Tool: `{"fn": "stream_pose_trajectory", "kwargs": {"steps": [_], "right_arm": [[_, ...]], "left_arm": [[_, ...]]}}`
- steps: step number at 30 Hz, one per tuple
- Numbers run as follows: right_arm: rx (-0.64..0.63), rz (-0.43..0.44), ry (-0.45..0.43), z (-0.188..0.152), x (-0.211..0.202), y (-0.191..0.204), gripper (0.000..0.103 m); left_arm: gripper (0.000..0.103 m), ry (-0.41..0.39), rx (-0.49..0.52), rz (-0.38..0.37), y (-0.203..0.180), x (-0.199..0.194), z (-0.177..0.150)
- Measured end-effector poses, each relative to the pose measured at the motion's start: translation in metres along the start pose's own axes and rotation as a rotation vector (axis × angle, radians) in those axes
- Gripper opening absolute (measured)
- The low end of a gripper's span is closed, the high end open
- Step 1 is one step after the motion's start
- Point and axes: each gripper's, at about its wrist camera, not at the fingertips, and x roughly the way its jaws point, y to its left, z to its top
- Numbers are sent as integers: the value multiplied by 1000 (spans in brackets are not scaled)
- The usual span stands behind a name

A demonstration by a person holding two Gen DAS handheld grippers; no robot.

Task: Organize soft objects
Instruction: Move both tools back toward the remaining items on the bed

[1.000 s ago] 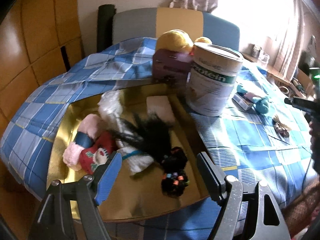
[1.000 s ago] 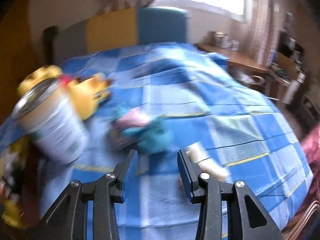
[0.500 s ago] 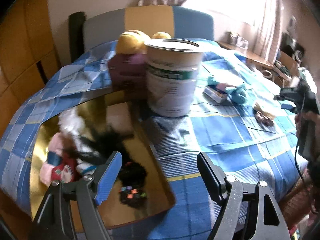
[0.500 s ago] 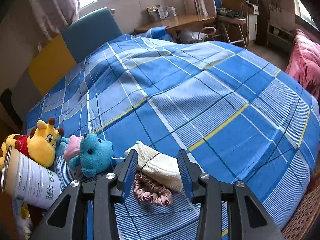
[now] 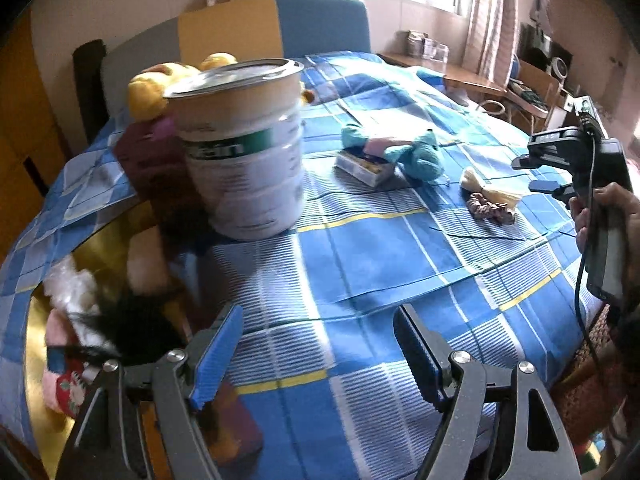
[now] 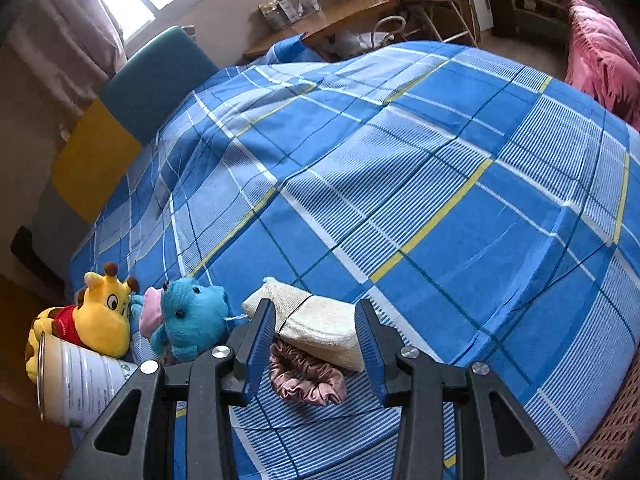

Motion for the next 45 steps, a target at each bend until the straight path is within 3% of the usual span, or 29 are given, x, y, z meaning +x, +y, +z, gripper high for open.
{"fn": "stream_pose_trajectory", "kwargs": {"steps": [15, 19, 23, 28, 34, 38, 45], "right_arm": [[50, 35, 6, 1, 1, -7, 41], [65, 45, 62, 0, 10, -8, 41], [106, 49, 21, 2, 3, -17, 41], [185, 74, 27, 3, 2, -30, 41], [211, 97, 30, 4, 2, -34, 41], [215, 114, 31, 4, 2, -35, 41], [239, 141, 38, 4, 3, -39, 41]], "left_arm": [[78, 37, 63, -68, -39, 35, 29], [78, 61, 74, -89, -49, 47, 31], [78, 69, 86, -111, -57, 53, 33], [76, 66, 100, -197, -74, 61, 46], [64, 83, 134, -328, -106, 77, 66], [61, 82, 157, -373, -128, 89, 77], [60, 126, 103, -442, -150, 111, 96]]}}
